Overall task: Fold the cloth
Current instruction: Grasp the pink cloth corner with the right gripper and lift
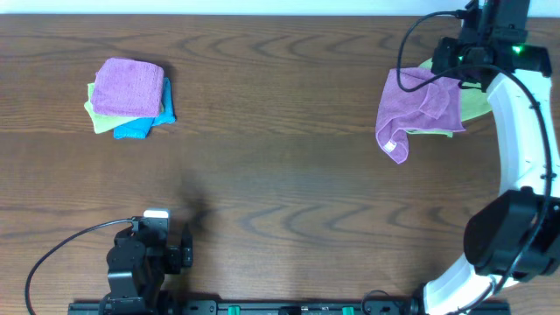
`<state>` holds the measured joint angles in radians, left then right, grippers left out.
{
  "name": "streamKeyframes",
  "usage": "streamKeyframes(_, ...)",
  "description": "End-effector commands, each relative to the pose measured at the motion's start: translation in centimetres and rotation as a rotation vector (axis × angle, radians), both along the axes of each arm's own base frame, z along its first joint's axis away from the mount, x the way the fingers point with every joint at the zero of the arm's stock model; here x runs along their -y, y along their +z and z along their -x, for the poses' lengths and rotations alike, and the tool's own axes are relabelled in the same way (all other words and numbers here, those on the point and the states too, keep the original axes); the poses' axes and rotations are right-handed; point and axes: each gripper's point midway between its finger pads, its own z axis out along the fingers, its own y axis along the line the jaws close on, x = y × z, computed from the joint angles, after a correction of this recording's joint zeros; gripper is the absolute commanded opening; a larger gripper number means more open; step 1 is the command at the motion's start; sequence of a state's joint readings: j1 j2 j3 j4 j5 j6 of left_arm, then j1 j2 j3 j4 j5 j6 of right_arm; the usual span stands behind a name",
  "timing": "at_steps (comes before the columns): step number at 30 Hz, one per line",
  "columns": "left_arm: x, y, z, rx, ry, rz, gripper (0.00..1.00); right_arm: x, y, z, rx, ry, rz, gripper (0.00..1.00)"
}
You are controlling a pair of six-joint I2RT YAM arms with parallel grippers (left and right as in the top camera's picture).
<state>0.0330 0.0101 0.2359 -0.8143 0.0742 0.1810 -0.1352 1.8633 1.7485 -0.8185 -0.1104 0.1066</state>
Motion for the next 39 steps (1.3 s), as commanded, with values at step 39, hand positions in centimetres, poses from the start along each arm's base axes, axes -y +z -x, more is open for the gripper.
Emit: streamKeyframes(39, -0.5, -2.3, 0.9, -0.076, 0.014, -0.023, 0.95, 3.4, -14.2, 0.3, -0.329, -0.123, 0.112, 0.58)
